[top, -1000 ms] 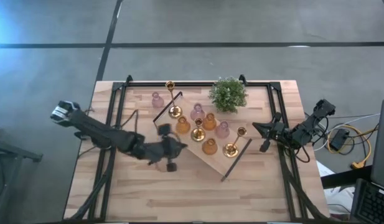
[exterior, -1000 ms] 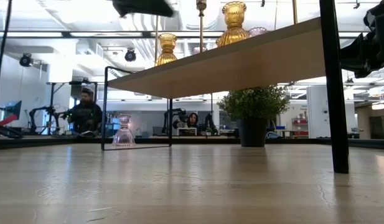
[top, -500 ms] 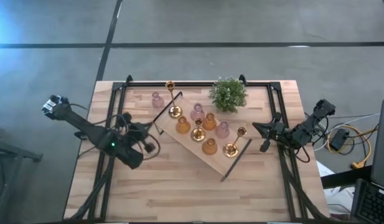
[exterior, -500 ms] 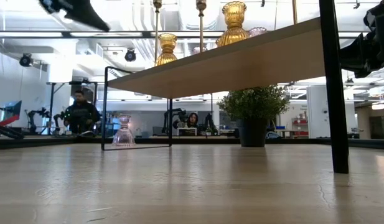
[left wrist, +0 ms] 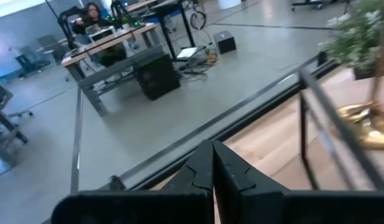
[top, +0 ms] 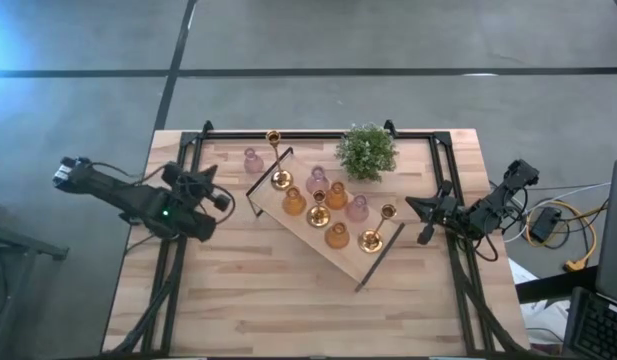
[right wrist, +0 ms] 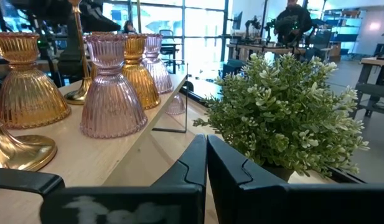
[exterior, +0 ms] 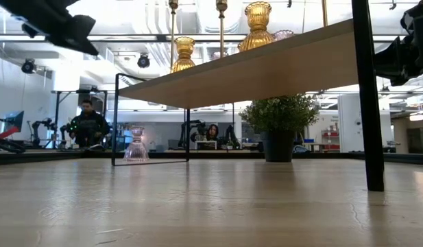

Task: Pick & Place candle stick holders
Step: Put the light pink glass candle holder on the shelf

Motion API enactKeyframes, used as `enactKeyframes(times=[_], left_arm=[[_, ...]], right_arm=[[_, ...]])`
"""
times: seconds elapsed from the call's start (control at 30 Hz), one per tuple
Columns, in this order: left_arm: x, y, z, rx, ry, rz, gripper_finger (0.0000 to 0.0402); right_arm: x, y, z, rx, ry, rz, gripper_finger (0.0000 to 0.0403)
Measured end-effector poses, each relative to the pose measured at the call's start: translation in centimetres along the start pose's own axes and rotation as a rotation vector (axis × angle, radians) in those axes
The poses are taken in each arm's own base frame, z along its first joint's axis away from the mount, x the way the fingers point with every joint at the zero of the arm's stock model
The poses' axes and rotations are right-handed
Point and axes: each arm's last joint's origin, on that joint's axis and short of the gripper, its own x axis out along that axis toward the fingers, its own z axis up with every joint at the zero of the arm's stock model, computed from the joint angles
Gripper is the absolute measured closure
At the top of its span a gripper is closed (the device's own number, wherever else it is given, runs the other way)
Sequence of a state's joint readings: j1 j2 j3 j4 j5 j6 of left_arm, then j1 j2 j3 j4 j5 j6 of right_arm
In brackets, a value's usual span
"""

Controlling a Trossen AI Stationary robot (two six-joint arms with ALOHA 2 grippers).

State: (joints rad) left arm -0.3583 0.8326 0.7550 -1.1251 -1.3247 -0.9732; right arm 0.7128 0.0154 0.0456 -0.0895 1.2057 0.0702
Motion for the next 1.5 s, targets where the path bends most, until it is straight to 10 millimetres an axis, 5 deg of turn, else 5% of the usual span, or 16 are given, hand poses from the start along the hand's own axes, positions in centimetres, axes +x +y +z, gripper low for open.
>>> enactKeyframes(times=[0.27,0.83,0.97,1.07,1.23,1.37,1.5], left_arm=[[-0.2,4.1,-1.7,-0.017,-0.027,-0.035,0.0401],[-2.4,11.8,1.8,-0.291,-0.357,-0.447,0.0401],[-2.4,10.9,2.1,-0.355,-0.364,-0.49,0.0401],[-2.2,7.8,2.3,-0.311,-0.412,-0.589,0.0401],[-1.2,4.8,2.3,-0.287,-0.439,-0.424,0.0401],[-0.7,3.5,2.9,-0.296,-0.512,-0.598,0.0401],[0.5,3.2,3.3,-0.257,-0.494,-0.515,0.0401]], right_arm=[[0.0,0.0,0.0,0.0,0.0,0.001,0.0394],[0.0,0.0,0.0,0.0,0.0,0.0,0.0394],[0.0,0.0,0.0,0.0,0.0,0.001,0.0394],[0.0,0.0,0.0,-0.001,0.0,0.0,0.0394],[0.0,0.0,0.0,-0.001,0.0,0.0,0.0394],[0.0,0.0,0.0,-0.001,0.0,0.0,0.0394],[0.0,0.0,0.0,0.0,0.0,0.001,0.0394]])
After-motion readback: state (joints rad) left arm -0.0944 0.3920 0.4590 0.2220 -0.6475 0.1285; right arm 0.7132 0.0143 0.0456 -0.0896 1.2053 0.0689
